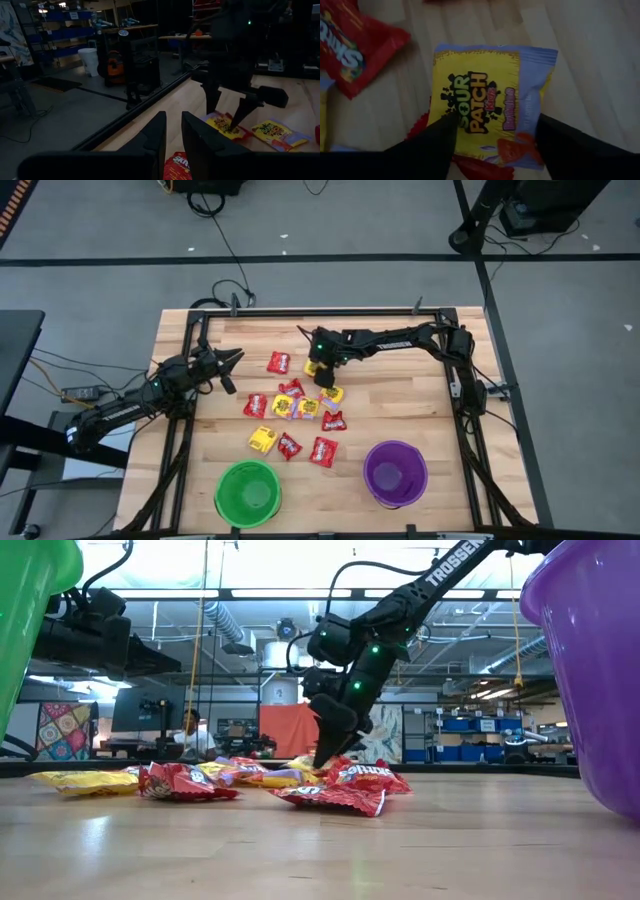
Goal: Sort candy by brand, put in halloween buckets
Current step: Put the yellow candy into the violet bucket
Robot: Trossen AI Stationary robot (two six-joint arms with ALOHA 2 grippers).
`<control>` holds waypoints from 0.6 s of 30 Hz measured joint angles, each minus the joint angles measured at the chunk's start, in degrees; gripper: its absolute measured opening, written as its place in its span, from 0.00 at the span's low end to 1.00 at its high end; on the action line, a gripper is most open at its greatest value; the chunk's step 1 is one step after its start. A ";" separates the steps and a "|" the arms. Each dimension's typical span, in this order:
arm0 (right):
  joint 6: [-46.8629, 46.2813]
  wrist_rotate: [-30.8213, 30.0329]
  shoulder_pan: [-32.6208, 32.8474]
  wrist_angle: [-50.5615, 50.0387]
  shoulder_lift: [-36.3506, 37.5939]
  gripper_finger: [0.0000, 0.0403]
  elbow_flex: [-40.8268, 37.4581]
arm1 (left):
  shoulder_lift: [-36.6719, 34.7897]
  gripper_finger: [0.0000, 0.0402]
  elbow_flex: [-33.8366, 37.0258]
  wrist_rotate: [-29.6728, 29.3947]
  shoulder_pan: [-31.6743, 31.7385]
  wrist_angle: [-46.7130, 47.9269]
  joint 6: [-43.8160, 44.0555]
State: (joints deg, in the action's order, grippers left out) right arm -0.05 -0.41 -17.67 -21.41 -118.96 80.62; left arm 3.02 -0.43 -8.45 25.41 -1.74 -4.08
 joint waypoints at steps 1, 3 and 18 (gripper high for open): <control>0.00 0.00 0.00 0.28 0.00 0.62 0.00 | -0.01 0.17 0.00 0.00 0.00 0.00 0.00; 0.00 0.00 0.00 0.40 0.00 0.55 0.00 | -0.01 0.17 0.00 0.00 -0.02 0.00 0.02; 1.02 0.00 0.40 1.08 0.00 0.08 0.01 | -0.01 0.17 0.00 0.00 0.00 0.00 0.04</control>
State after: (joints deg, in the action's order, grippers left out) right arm 0.97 -0.40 -17.27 -20.33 -118.96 80.63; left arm 3.01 -0.43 -8.45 25.41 -1.74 -4.03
